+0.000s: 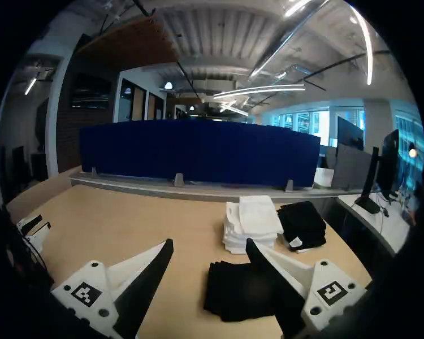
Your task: Fold towel
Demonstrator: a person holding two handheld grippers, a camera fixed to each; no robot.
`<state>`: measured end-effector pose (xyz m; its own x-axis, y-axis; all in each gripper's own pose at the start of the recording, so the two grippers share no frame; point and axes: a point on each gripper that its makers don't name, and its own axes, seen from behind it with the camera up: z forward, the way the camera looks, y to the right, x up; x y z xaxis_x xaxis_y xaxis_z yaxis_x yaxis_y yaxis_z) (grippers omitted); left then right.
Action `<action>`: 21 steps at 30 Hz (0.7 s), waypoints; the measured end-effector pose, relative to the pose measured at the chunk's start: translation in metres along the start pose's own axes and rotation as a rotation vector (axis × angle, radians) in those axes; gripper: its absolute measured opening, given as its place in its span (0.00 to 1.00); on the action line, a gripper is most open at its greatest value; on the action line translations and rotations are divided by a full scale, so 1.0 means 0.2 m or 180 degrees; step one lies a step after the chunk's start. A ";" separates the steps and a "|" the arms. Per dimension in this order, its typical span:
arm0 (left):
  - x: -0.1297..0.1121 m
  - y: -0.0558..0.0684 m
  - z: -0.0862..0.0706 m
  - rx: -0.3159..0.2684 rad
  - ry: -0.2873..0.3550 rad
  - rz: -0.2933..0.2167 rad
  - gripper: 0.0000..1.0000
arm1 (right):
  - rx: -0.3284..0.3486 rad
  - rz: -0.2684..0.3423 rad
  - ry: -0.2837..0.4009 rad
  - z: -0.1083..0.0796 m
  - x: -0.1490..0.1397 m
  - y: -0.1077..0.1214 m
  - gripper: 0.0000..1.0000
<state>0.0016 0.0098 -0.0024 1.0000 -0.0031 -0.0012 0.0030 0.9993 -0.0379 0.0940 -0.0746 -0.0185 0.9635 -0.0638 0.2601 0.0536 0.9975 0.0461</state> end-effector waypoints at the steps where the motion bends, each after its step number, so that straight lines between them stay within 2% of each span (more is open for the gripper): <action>1: 0.00 0.00 0.00 0.0003 -0.0001 0.0000 0.85 | 0.0001 0.0007 0.0000 0.00 0.00 0.00 1.00; 6: 0.00 -0.02 0.01 0.0025 -0.0004 -0.0005 0.85 | 0.0009 0.0034 -0.0002 0.00 -0.01 0.00 1.00; 12: 0.00 -0.02 0.01 0.0032 -0.0003 0.0010 0.85 | 0.0024 0.0083 0.0033 0.00 -0.01 0.02 1.00; 17: 0.00 -0.02 0.01 0.0034 -0.0004 0.0006 0.94 | 0.0009 0.0167 0.0124 -0.02 0.04 0.07 1.00; 21: 0.00 -0.02 0.01 0.0034 -0.0004 0.0008 0.99 | -0.0063 0.0181 0.0266 -0.05 0.10 0.15 1.00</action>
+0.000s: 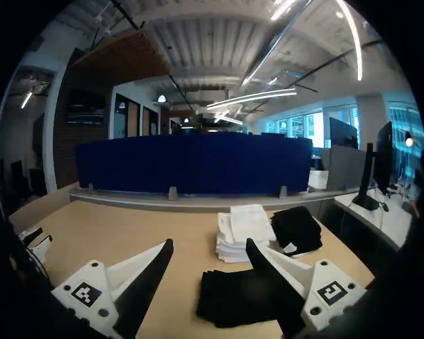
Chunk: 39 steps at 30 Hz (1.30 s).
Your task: Fold towel
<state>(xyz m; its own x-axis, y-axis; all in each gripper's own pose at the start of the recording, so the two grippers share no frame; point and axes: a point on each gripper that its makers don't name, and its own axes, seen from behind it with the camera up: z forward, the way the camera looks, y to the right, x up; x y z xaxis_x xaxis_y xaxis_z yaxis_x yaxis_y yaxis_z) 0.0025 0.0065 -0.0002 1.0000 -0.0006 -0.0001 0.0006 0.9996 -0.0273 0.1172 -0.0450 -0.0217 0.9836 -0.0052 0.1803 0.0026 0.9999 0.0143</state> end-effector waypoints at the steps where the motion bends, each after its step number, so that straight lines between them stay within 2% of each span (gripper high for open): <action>1: 0.00 0.00 0.00 0.0000 0.0000 0.0001 0.99 | -0.0016 0.0002 0.0029 -0.01 0.01 0.02 1.00; 5: 0.00 0.00 0.00 0.0000 0.0000 0.0001 0.99 | -0.0061 0.0051 0.0140 -0.01 0.04 0.09 1.00; 9: 0.00 0.00 0.00 0.0000 0.0000 0.0001 0.99 | -0.0073 0.0198 0.0279 0.00 0.02 0.14 1.00; 12: 0.00 0.00 0.00 0.0000 -0.0001 0.0001 0.99 | -0.0046 0.0291 0.0335 0.03 -0.04 0.16 1.00; 24: 0.00 0.00 -0.01 0.0000 -0.0001 0.0000 0.99 | -0.0044 0.0399 0.0463 0.12 -0.33 0.30 1.00; 35: 0.00 0.00 -0.01 0.0000 -0.0001 0.0000 0.99 | -0.0005 0.0370 0.0489 0.19 -0.49 0.28 1.00; 39: 0.00 0.00 -0.01 0.0000 -0.0001 0.0000 0.99 | -0.0062 0.0406 0.0466 0.21 -0.52 0.30 1.00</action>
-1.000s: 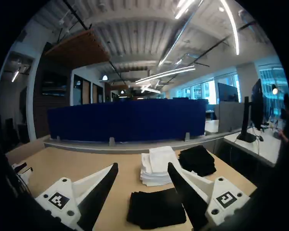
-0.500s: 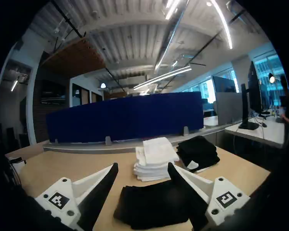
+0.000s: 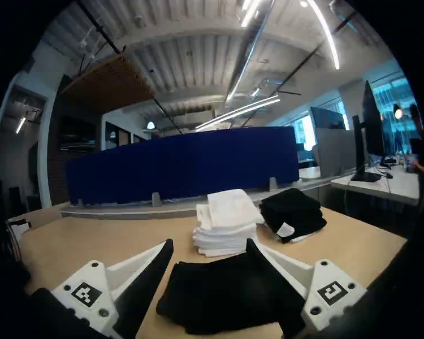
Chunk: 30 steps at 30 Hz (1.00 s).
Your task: Fold towel
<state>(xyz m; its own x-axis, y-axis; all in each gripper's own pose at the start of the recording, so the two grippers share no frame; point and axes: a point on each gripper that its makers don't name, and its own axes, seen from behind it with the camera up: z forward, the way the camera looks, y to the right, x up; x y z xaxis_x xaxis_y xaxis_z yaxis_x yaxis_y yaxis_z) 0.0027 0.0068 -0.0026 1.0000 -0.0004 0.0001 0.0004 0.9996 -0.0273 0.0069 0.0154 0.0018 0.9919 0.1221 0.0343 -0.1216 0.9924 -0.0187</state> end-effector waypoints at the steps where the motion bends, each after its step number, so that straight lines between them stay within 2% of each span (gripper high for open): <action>1: 0.00 0.00 0.00 0.0000 0.0000 0.0000 0.99 | -0.0013 0.0010 -0.0004 0.00 -0.01 0.01 1.00; 12: 0.00 0.00 0.00 0.0000 0.0000 0.0000 0.99 | -0.0025 0.0072 0.0072 -0.01 0.00 0.02 1.00; 30: 0.00 0.00 0.00 0.0000 0.0000 0.0000 0.99 | 0.0088 -0.0186 0.0108 -0.02 -0.02 -0.07 1.00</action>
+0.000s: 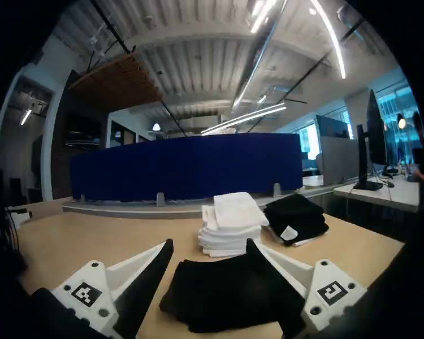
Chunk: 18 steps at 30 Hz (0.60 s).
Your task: Fold towel
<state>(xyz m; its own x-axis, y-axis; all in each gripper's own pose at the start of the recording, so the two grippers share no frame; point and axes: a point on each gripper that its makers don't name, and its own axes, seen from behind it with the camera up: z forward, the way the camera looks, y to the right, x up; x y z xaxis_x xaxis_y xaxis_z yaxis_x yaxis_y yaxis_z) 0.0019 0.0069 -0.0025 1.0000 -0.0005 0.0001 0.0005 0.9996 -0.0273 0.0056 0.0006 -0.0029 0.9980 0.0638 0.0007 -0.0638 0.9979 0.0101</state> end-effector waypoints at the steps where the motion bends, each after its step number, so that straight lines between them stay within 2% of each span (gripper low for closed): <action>1: 0.00 0.00 0.00 0.0000 0.0000 0.0000 0.99 | 0.0008 -0.0017 0.0000 0.00 0.00 0.00 1.00; 9: 0.00 0.00 0.00 0.0000 0.0000 0.0000 0.99 | 0.0012 -0.0198 -0.0001 0.01 -0.03 -0.04 1.00; 18: 0.00 0.00 0.00 0.0000 0.0001 0.0001 0.99 | -0.0003 -0.0204 -0.0002 0.01 -0.02 -0.03 1.00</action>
<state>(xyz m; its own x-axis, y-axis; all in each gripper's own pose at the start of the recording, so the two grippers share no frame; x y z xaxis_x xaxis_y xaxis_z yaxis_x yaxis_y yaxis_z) 0.0021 0.0067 -0.0026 1.0000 -0.0001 -0.0002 0.0001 0.9996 -0.0274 0.0013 -0.0053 -0.0008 1.0000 -0.0004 0.0007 0.0004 1.0000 0.0093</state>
